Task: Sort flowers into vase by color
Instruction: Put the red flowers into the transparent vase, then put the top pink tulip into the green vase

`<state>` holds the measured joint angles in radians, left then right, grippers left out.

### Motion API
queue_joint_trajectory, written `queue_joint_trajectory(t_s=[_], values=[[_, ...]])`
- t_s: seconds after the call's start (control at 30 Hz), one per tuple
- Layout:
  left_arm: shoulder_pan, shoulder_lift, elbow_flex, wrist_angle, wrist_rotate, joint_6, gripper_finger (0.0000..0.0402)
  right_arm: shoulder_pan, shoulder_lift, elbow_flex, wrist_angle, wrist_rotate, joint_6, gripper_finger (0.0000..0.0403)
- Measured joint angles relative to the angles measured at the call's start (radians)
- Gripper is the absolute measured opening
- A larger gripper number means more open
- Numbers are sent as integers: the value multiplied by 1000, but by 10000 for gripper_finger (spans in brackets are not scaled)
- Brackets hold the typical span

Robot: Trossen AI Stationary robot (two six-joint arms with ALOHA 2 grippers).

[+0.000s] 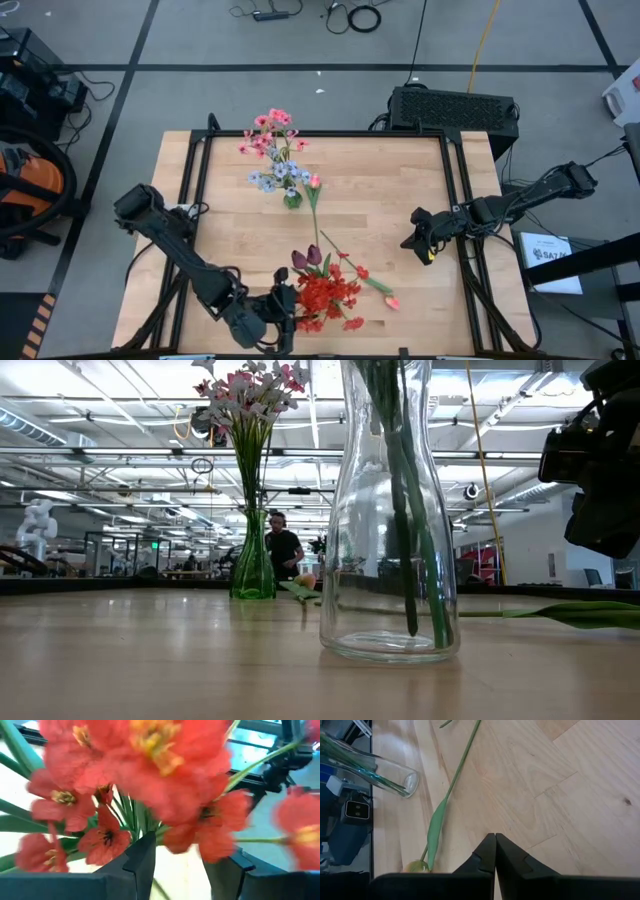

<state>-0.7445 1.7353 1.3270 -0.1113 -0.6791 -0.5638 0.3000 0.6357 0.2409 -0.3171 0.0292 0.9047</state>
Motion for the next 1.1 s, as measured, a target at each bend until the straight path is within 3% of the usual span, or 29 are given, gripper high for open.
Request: queue_joint_trajectory(t_s=[0.33,0.6,0.97,1.1], values=[[-27,-153,0,-213,29,-7,157,0,0,0,2,44,9,0],[-29,-218,0,-388,145,-8,157,0,0,0,4,49,22,0],[-13,-226,0,-394,157,67,157,0,0,0,6,58,20,0],[-13,-229,0,-534,154,-29,157,0,0,0,6,58,36,0]])
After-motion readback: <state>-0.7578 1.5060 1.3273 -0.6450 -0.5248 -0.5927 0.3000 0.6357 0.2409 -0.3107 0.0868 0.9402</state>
